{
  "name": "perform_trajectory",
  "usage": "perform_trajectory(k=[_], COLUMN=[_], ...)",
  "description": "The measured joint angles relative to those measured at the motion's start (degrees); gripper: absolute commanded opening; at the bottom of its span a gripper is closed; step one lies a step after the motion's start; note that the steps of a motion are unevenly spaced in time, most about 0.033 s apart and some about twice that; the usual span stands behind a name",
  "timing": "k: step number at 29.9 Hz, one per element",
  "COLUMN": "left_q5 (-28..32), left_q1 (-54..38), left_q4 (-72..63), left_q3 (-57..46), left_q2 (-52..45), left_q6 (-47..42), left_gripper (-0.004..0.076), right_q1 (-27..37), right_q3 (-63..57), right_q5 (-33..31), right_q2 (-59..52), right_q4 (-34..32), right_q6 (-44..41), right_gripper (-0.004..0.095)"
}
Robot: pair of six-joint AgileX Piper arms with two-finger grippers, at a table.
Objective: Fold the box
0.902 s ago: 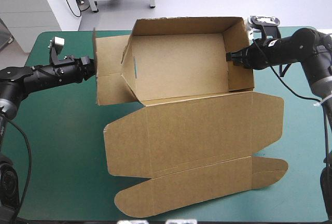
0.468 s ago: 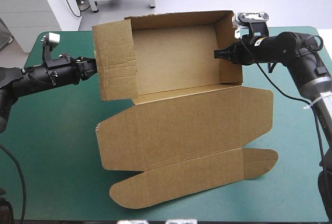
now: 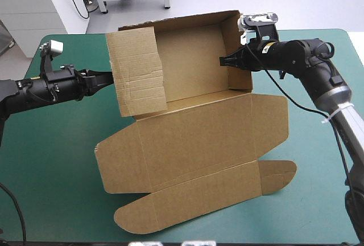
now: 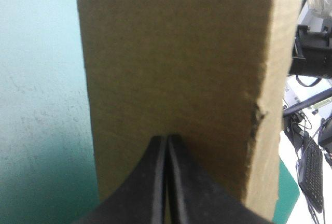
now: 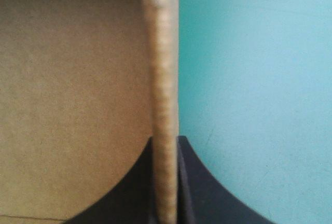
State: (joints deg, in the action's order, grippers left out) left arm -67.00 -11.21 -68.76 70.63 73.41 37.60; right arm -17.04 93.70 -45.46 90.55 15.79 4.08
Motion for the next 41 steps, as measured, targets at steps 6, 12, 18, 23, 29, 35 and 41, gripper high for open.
perform_trajectory(k=[6, 12, 18, 23, 29, 35, 41], left_q5=[-0.32, -0.51, -0.66, -2.7, -2.58, 2.26, 10.06], left_q1=[0.0, 0.0, 0.0, 0.0, 0.0, 3.88, 10.85], left_q4=[0.33, 0.58, 0.63, 0.63, 1.11, 7.86, 15.29], left_q3=[0.0, 0.0, 0.0, 0.0, 0.0, 0.0, 0.0], left_q2=[-1.32, -1.32, -1.32, -1.32, -1.32, -1.32, -1.32], left_q6=[-0.27, -1.48, -1.54, -1.59, -1.71, -3.14, -6.75], left_gripper=[-0.0001, 0.0188, 0.0477, 0.0502, 0.0477, 0.0458, 0.0457], right_q1=[-2.05, -2.6, -2.6, -2.62, -2.73, -5.61, -7.21], right_q3=[0.0, 0.0, 0.0, 0.0, 0.0, 0.0, 0.0], right_q5=[1.55, 2.57, 2.57, 2.52, 2.52, 2.52, 2.27], right_q2=[1.64, 1.91, 1.91, 1.91, 1.91, 1.91, 1.91], right_q4=[-0.36, -1.28, -2.01, -2.53, -2.58, -5.96, -10.95], right_q6=[-1.45, -1.99, -2.54, -2.71, -2.92, -4.81, -7.93], right_gripper=[-0.001, -0.0009, 0.0, 0.0001, 0.0002, 0.0001, 0.0002])
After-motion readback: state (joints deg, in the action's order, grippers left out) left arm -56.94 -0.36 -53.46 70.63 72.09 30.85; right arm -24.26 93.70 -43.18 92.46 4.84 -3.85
